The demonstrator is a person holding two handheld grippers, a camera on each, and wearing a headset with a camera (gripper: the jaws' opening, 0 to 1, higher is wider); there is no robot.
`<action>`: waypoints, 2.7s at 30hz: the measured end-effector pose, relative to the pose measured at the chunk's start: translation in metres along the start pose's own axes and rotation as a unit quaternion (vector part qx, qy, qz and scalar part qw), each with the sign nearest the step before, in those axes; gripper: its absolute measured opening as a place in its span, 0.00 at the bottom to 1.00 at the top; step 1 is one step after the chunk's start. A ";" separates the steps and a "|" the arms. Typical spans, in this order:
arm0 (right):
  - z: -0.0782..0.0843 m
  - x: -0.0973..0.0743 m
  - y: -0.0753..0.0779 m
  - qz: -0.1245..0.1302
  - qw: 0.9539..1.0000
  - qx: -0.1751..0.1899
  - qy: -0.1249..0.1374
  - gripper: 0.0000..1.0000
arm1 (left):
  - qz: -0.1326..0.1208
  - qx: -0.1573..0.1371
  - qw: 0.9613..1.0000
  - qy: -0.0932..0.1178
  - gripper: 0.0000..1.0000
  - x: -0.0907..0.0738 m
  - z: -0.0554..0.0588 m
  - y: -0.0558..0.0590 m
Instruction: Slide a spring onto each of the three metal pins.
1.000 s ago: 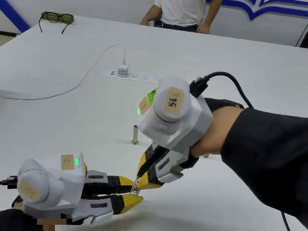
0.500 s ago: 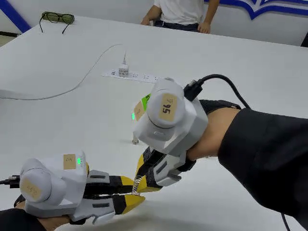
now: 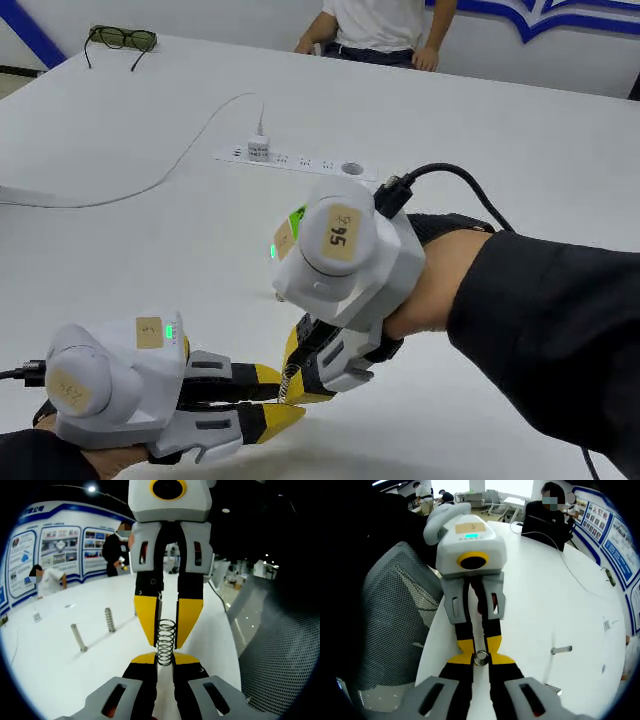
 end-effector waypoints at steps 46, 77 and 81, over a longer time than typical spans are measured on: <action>0.011 -0.033 0.034 0.080 0.996 0.039 0.015 0.12 | -0.075 -0.060 0.995 0.004 0.45 -0.013 0.009 -0.020; 0.010 -0.046 0.111 0.163 0.984 0.074 0.011 0.12 | -0.095 -0.076 0.992 0.018 0.51 -0.021 0.015 -0.031; 0.012 -0.041 0.117 0.165 0.983 0.081 0.011 0.12 | -0.096 -0.078 0.992 0.020 0.51 -0.021 0.015 -0.032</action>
Point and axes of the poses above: the centre of the closed fingertips' face, and the gripper's own axes: x roughly forward along the fingers, y roughly to its right, z roughly out of its underside, the point moved 8 cm from there along -x, roughly backward along the fingers, and after that the axes turned 4 degrees about -x, right-handed, at the moved point
